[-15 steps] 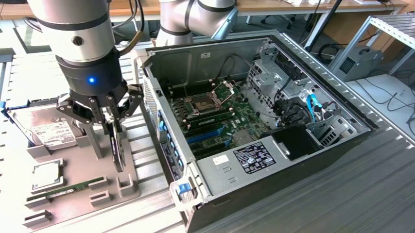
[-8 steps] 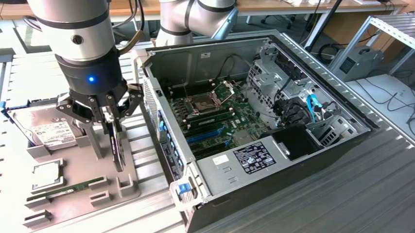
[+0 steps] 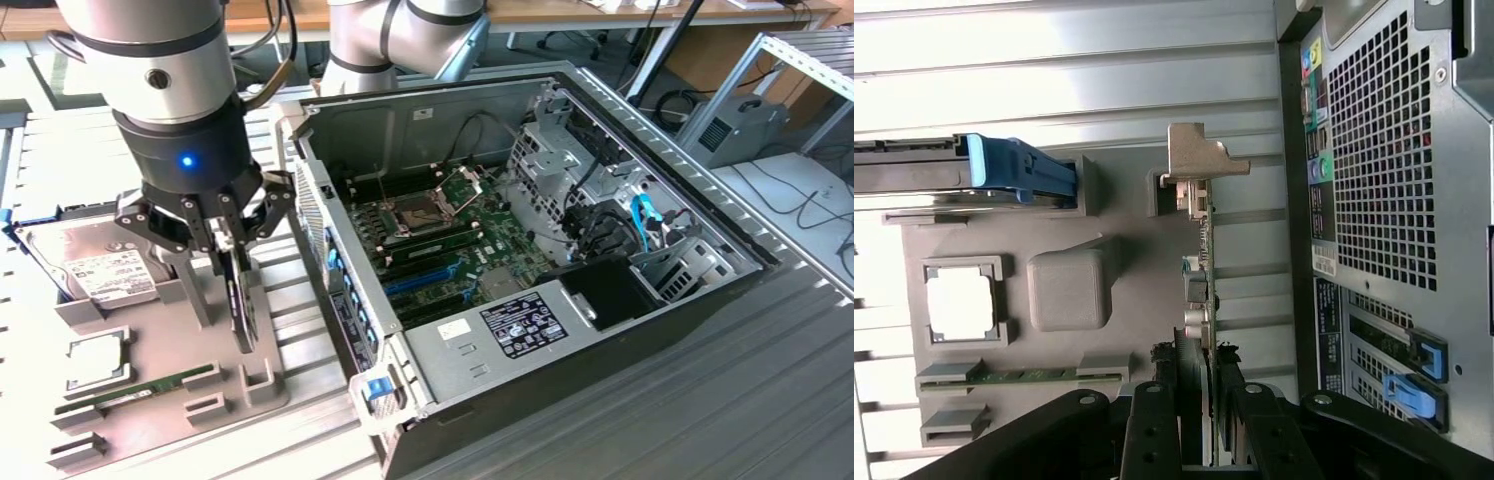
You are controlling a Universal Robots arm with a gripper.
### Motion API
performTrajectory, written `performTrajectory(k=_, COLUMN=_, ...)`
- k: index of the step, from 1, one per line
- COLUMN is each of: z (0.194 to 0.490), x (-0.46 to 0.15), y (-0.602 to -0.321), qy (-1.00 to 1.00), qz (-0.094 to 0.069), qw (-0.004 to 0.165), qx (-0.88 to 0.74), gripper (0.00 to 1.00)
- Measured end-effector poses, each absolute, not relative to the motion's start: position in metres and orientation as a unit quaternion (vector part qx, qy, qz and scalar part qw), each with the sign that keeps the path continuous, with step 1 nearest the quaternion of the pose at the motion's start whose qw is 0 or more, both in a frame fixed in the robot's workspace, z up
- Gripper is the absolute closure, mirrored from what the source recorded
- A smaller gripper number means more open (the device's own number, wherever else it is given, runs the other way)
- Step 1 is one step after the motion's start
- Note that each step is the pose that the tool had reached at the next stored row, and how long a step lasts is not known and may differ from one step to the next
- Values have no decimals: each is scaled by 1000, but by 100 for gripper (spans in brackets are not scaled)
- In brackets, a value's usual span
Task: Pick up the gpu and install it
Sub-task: 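Pick up the gpu and move the gpu toward the slot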
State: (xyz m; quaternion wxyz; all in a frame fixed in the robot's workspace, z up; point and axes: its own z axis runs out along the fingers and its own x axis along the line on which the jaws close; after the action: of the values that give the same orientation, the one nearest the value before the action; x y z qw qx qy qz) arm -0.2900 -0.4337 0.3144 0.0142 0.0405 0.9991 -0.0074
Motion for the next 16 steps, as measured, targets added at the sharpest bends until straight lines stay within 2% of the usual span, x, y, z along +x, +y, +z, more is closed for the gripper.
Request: performTrajectory(k=16, z=319, x=-290, y=-434, qy=999, qz=-7, qw=14, qx=41, gripper=73)
